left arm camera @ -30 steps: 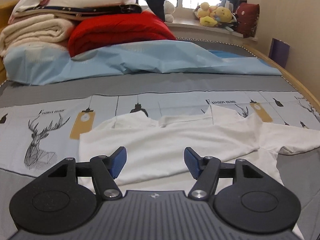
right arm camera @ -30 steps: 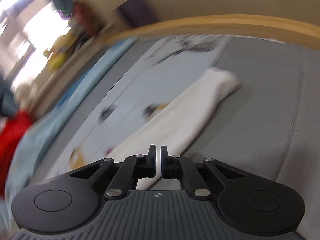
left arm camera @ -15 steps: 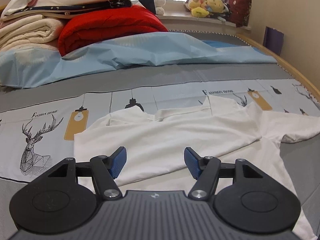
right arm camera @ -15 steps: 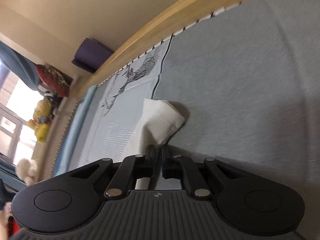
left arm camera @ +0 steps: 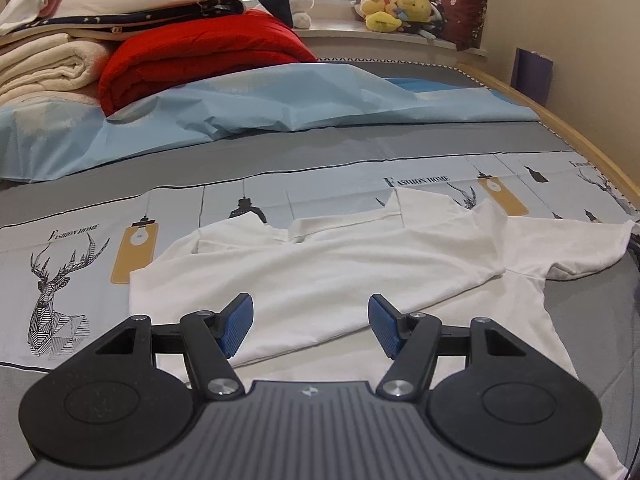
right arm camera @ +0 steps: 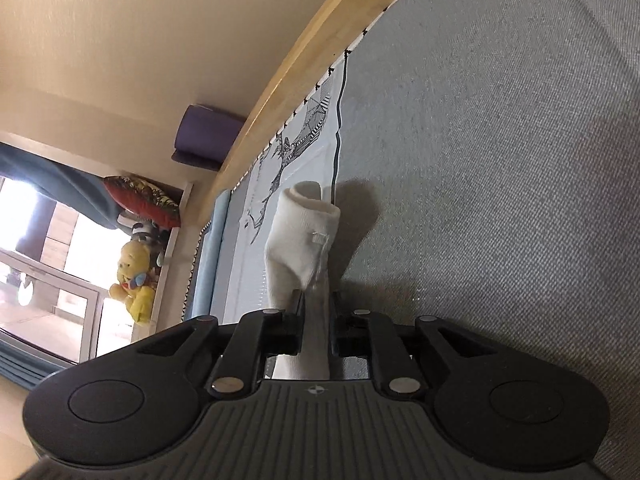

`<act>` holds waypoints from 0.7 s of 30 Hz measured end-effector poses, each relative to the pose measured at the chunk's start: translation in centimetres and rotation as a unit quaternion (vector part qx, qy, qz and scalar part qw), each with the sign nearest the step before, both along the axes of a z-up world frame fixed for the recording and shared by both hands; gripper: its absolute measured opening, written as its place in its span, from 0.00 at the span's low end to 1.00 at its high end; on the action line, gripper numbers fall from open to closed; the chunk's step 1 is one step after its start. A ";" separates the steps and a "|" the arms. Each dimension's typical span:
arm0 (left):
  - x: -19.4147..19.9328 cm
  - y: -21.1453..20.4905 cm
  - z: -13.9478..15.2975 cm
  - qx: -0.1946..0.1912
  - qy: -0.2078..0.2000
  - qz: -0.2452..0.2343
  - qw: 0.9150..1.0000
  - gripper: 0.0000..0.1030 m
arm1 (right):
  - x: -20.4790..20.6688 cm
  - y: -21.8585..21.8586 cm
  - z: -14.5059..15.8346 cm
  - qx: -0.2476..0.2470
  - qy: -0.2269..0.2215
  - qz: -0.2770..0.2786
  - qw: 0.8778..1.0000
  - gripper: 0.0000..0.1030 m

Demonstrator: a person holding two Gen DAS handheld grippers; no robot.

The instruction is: Fold small clothes

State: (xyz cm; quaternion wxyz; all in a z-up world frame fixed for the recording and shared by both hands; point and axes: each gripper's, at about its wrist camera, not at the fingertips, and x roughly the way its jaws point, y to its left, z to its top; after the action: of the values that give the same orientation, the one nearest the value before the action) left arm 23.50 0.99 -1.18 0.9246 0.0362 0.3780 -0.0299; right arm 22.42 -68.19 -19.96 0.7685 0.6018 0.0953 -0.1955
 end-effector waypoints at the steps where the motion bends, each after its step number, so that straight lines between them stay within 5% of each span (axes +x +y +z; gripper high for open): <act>1: 0.0 -0.1 0.0 0.001 0.001 -0.002 1.000 0.67 | -0.1 0.0 -0.1 0.002 -0.005 -0.001 1.000 0.17; 21: -0.1 0.5 -0.2 0.003 0.007 0.001 1.000 0.67 | 1.8 1.3 1.7 -0.056 0.036 0.029 0.997 0.24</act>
State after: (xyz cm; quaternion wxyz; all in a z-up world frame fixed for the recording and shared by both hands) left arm 23.43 1.50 -1.33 0.9220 0.0385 0.3842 -0.0284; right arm 24.25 -66.85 -18.26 0.8022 0.5475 0.1296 -0.1996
